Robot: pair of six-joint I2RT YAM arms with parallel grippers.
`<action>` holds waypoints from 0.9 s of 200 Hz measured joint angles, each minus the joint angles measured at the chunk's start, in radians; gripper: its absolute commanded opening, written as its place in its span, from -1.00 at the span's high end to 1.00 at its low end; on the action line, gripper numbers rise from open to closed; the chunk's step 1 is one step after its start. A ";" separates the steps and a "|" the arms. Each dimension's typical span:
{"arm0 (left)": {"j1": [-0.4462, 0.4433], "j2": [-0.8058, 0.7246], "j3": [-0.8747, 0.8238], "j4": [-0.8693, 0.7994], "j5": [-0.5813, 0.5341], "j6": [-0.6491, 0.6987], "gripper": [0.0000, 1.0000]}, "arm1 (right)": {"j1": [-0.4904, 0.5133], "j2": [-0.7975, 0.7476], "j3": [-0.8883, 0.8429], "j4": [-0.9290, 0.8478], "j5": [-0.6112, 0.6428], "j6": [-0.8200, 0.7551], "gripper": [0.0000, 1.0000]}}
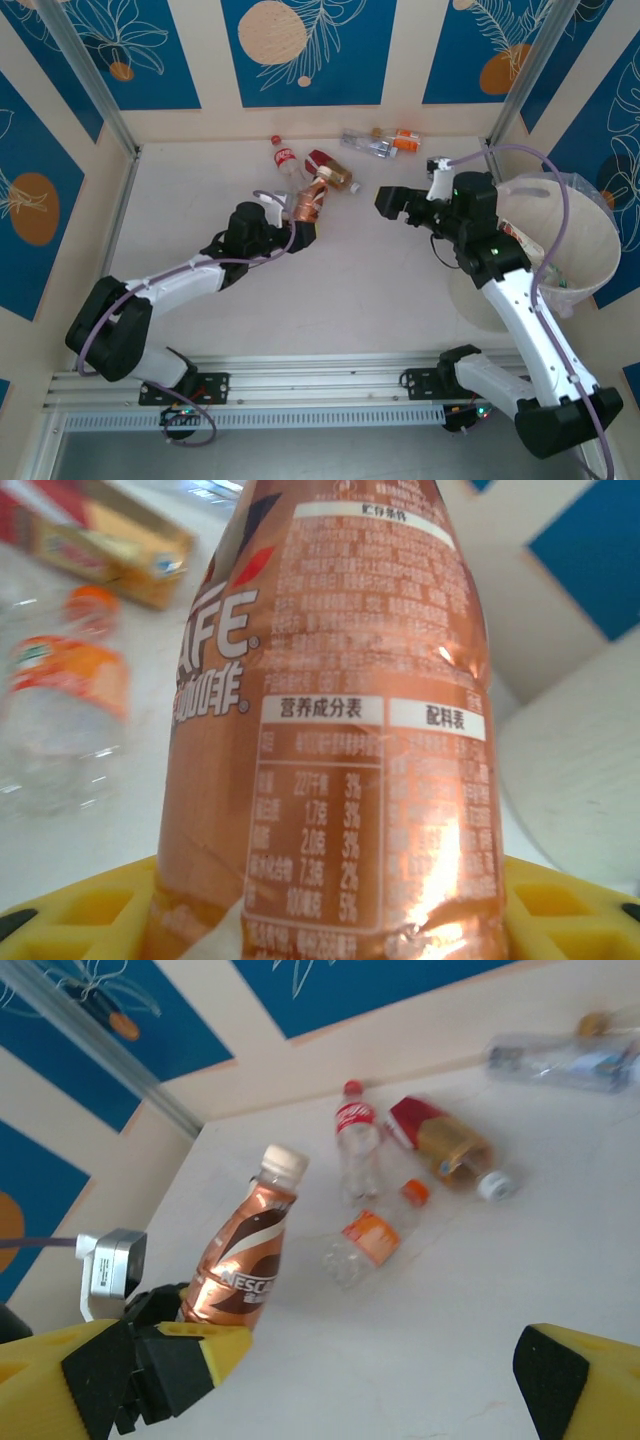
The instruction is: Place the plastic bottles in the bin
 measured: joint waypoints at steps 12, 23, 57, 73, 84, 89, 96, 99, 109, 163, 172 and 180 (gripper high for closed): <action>-0.004 -0.003 0.000 0.039 0.054 -0.011 0.16 | 0.026 0.034 0.024 0.000 -0.021 0.011 -0.99; -0.007 -0.004 0.003 0.067 0.094 -0.018 0.16 | 0.045 0.060 0.045 0.000 -0.038 0.019 -0.99; -0.016 -0.005 0.019 0.129 0.179 -0.040 0.17 | 0.083 0.131 0.100 0.002 -0.116 0.056 -0.99; -0.019 -0.005 0.029 0.147 0.209 -0.044 0.18 | 0.087 0.160 0.106 0.010 -0.161 0.080 -0.99; -0.022 -0.005 0.034 0.155 0.226 -0.044 0.17 | 0.093 0.183 0.106 0.025 -0.193 0.100 -0.99; -0.024 -0.005 0.034 0.161 0.235 -0.044 0.17 | 0.095 0.192 0.106 0.032 -0.202 0.107 -0.99; -0.027 -0.005 0.035 0.169 0.243 -0.044 0.17 | 0.101 0.204 0.106 0.043 -0.208 0.121 -0.99; -0.029 -0.005 0.035 0.171 0.247 -0.045 0.17 | 0.104 0.209 0.106 0.046 -0.208 0.128 -0.99; -0.034 -0.005 0.035 0.175 0.259 -0.044 0.17 | 0.114 0.224 0.106 0.058 -0.204 0.150 -0.99; -0.075 -0.003 0.050 0.201 0.300 -0.044 0.17 | 0.132 0.298 0.106 0.155 -0.148 0.291 -0.62; -0.080 -0.003 0.053 0.203 0.305 -0.044 0.16 | 0.132 0.305 0.105 0.171 -0.134 0.314 -0.41; -0.083 -0.002 0.055 0.207 0.309 -0.044 0.16 | 0.132 0.306 0.103 0.180 -0.120 0.333 -0.26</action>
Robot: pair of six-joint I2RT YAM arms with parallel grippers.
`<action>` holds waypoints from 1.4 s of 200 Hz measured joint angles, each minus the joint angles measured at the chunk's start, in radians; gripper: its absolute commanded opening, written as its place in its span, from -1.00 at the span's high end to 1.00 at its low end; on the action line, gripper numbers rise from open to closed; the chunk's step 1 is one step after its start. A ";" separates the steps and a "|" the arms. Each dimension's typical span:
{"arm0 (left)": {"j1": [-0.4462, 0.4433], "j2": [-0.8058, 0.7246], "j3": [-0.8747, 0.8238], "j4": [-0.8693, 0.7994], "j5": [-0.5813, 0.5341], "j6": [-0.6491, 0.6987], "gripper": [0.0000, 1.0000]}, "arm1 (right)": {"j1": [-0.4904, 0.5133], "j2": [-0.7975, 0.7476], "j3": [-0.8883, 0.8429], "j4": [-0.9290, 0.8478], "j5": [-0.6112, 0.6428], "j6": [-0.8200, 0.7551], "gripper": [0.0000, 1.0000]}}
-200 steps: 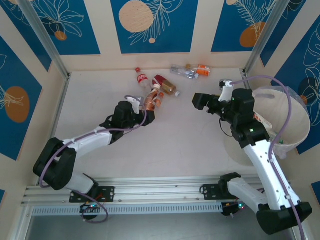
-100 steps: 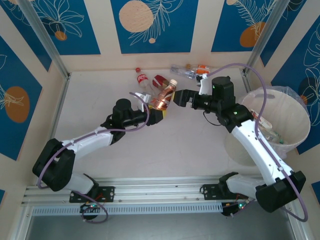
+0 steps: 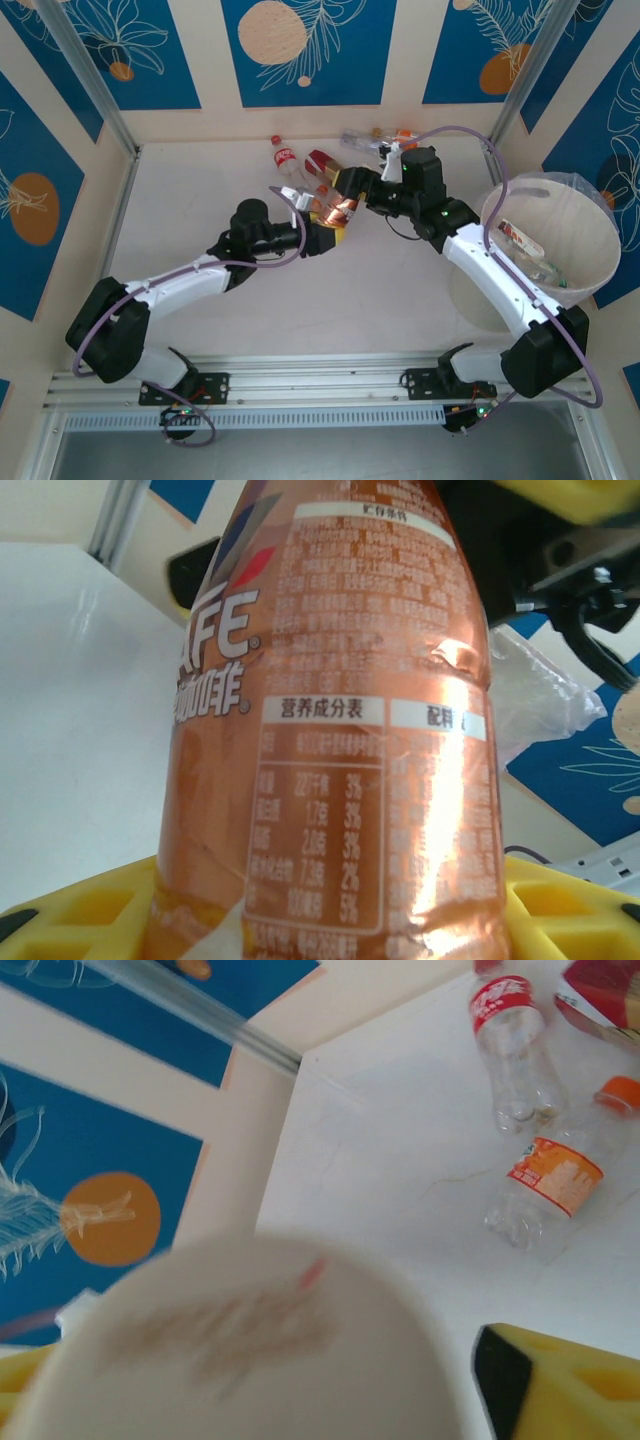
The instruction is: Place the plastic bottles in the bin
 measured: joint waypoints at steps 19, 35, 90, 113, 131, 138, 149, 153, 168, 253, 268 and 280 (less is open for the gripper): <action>-0.004 0.006 0.002 0.001 0.001 0.000 0.15 | 0.000 -0.006 -0.005 0.024 0.020 0.004 0.03; -0.005 0.012 0.005 -0.003 0.004 0.004 0.12 | 0.000 -0.021 -0.015 0.034 0.038 0.001 0.23; -0.018 0.014 0.042 -0.055 0.012 0.040 -0.90 | 0.003 -0.108 -0.054 0.025 0.091 -0.037 0.99; -0.017 0.014 0.051 -0.096 -0.008 0.063 -1.00 | -0.013 -0.151 -0.060 -0.002 0.117 -0.077 1.00; -0.018 0.013 0.050 -0.112 -0.034 0.070 -1.00 | -0.024 -0.185 -0.060 -0.023 0.148 -0.105 1.00; -0.021 0.011 0.050 -0.112 -0.043 0.074 -1.00 | -0.026 -0.197 -0.060 -0.032 0.161 -0.114 1.00; -0.026 0.004 0.044 -0.112 -0.065 0.084 -1.00 | -0.033 -0.216 -0.060 -0.047 0.183 -0.128 1.00; -0.026 0.001 0.040 -0.113 -0.075 0.085 -1.00 | -0.037 -0.224 -0.060 -0.053 0.190 -0.135 1.00; -0.027 -0.012 0.023 -0.114 -0.132 0.090 -1.00 | -0.053 -0.250 -0.060 -0.077 0.214 -0.161 1.00; -0.022 -0.016 -0.031 -0.189 -0.546 0.066 -1.00 | -0.085 -0.373 0.048 -0.343 0.351 -0.355 1.00; -0.022 -0.016 -0.044 -0.188 -0.610 0.052 -1.00 | -0.085 -0.391 0.087 -0.395 0.378 -0.400 1.00; -0.022 -0.016 -0.058 -0.187 -0.645 0.045 -1.00 | -0.085 -0.411 0.115 -0.430 0.398 -0.430 1.00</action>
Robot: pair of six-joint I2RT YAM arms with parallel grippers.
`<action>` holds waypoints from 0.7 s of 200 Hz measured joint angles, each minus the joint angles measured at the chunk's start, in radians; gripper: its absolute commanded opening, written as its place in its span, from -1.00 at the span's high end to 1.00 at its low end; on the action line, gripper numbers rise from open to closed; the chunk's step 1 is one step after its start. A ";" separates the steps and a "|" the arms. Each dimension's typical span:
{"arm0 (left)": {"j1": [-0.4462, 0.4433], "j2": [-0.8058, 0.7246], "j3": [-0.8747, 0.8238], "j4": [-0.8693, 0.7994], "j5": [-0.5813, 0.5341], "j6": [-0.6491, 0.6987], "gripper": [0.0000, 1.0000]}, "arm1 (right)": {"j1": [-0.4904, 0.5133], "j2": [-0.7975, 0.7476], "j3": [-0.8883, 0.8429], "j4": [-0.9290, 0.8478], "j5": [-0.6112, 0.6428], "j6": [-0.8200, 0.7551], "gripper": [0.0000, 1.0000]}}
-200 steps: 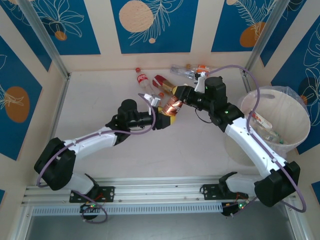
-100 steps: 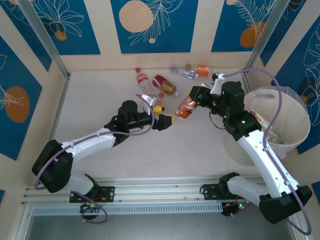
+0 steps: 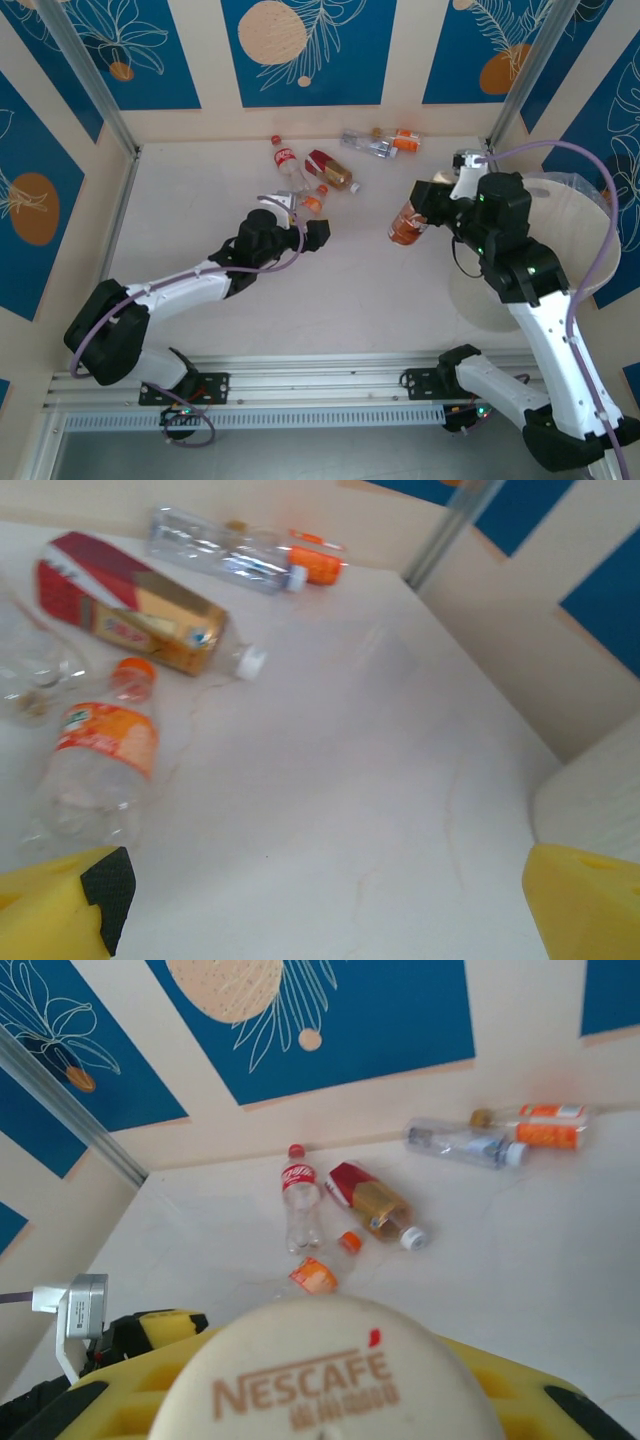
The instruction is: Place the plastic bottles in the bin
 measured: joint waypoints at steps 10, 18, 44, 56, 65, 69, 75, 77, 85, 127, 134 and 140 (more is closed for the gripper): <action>0.000 0.000 -0.014 -0.001 -0.024 -0.001 -1.00 | 0.000 -0.024 0.019 -0.025 0.022 -0.024 1.00; 0.000 0.000 -0.019 0.000 -0.035 0.000 -1.00 | 0.000 -0.047 0.031 -0.041 0.043 -0.042 1.00; 0.000 0.000 -0.022 0.012 -0.066 0.000 -1.00 | 0.000 -0.126 0.042 -0.083 0.131 -0.089 1.00; 0.000 0.000 -0.023 0.016 -0.080 0.000 -1.00 | -0.002 -0.159 0.045 -0.096 0.175 -0.105 1.00; 0.000 0.000 -0.024 0.018 -0.090 0.000 -1.00 | -0.002 -0.175 0.045 -0.097 0.212 -0.112 1.00; 0.000 0.000 -0.025 0.020 -0.095 0.000 -1.00 | -0.002 -0.179 0.046 -0.097 0.233 -0.113 1.00; 0.000 0.000 -0.026 0.022 -0.101 0.000 -1.00 | -0.003 -0.185 0.046 -0.096 0.267 -0.116 1.00; 0.000 0.000 -0.027 0.023 -0.103 0.000 -1.00 | -0.003 -0.185 0.046 -0.096 0.278 -0.117 1.00; 0.000 0.000 -0.029 0.024 -0.113 0.000 -1.00 | -0.006 -0.187 0.046 -0.094 0.335 -0.126 1.00; 0.001 0.000 -0.032 0.024 -0.132 0.000 -1.00 | -0.120 -0.148 0.056 -0.046 0.493 -0.167 1.00; 0.001 0.000 -0.032 0.024 -0.133 0.000 -1.00 | -0.172 -0.129 0.067 -0.045 0.497 -0.166 1.00; 0.001 0.000 -0.032 0.024 -0.134 -0.001 -1.00 | -0.215 -0.114 0.077 -0.045 0.497 -0.163 1.00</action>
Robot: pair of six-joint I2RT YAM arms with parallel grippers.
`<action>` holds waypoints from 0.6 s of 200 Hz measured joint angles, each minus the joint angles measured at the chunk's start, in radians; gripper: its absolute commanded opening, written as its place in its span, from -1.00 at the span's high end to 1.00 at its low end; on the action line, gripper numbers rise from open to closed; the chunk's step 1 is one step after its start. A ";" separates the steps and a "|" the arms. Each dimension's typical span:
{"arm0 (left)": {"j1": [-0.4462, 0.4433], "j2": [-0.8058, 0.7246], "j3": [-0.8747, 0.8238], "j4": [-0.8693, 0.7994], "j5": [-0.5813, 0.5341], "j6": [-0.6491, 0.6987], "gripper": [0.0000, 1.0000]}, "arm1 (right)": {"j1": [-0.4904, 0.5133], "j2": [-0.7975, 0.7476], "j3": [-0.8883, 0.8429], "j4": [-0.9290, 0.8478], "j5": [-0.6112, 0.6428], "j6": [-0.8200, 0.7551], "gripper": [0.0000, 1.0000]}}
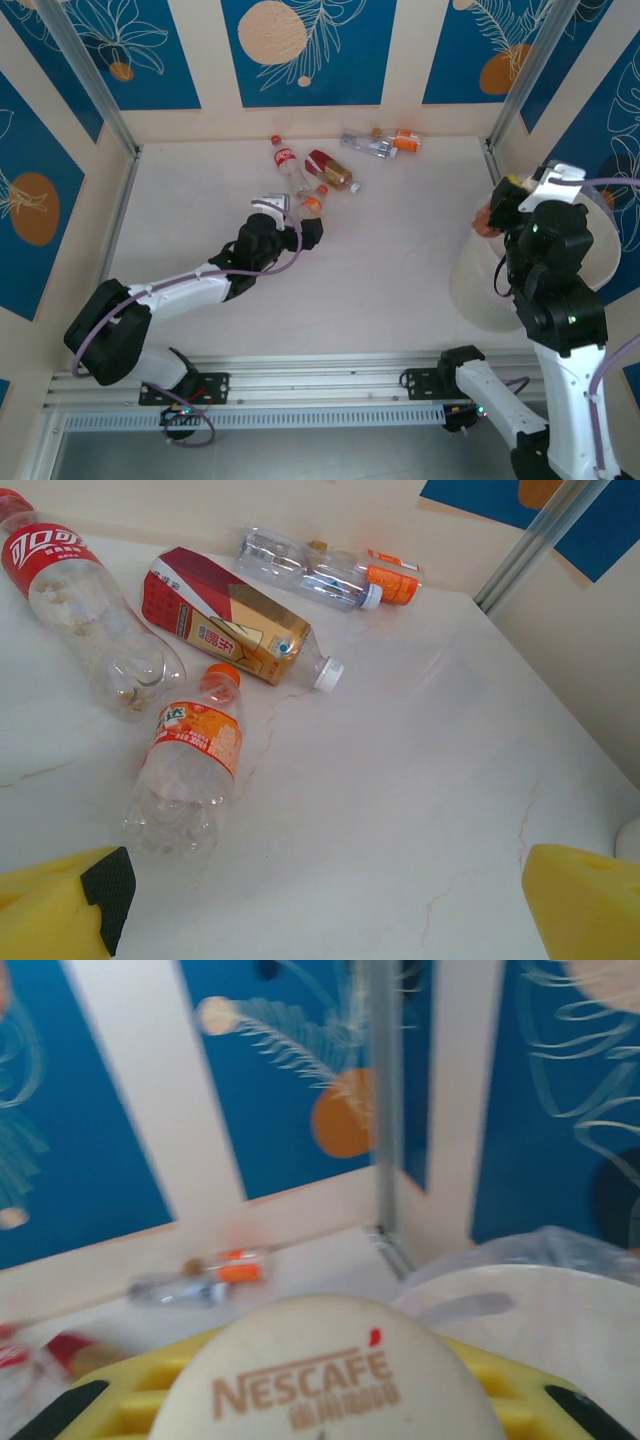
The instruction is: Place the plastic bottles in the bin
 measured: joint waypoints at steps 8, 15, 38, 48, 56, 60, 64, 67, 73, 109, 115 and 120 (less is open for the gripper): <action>0.000 0.000 0.000 0.000 -0.001 0.000 -1.00 | -0.065 0.018 0.008 0.003 -0.004 0.005 1.00; 0.000 0.000 -0.002 0.001 -0.003 0.000 -1.00 | -0.129 0.033 0.013 0.003 -0.016 0.010 1.00; 0.001 0.000 -0.011 0.006 -0.013 0.000 -1.00 | -0.345 0.090 0.035 -0.016 -0.129 0.048 1.00; 0.001 -0.002 -0.015 0.006 -0.016 0.001 -1.00 | -0.433 0.123 0.053 -0.029 -0.200 0.071 1.00; 0.001 -0.004 -0.018 0.005 -0.016 0.001 -1.00 | -0.494 0.148 0.064 -0.034 -0.257 0.090 1.00; 0.001 -0.005 -0.019 0.006 -0.016 0.001 -1.00 | -0.521 0.159 0.068 -0.035 -0.284 0.100 1.00; 0.001 -0.005 -0.019 0.006 -0.017 0.000 -1.00 | -0.544 0.169 0.069 -0.035 -0.311 0.111 1.00; 0.001 -0.006 -0.019 0.006 -0.017 0.000 -1.00 | -0.561 0.178 0.069 -0.035 -0.331 0.119 1.00; 0.001 -0.006 -0.019 0.006 -0.017 0.000 -1.00 | -0.584 0.191 0.068 -0.039 -0.363 0.133 1.00; 0.001 -0.006 -0.019 0.006 -0.020 0.000 -1.00 | -0.645 0.209 0.024 -0.013 -0.510 0.206 0.96; 0.001 -0.006 -0.019 0.006 -0.020 0.000 -1.00 | -0.648 0.209 0.016 -0.001 -0.525 0.215 0.95; 0.001 -0.006 -0.019 0.006 -0.019 0.000 -1.00 | -0.650 0.209 0.006 0.011 -0.533 0.223 0.95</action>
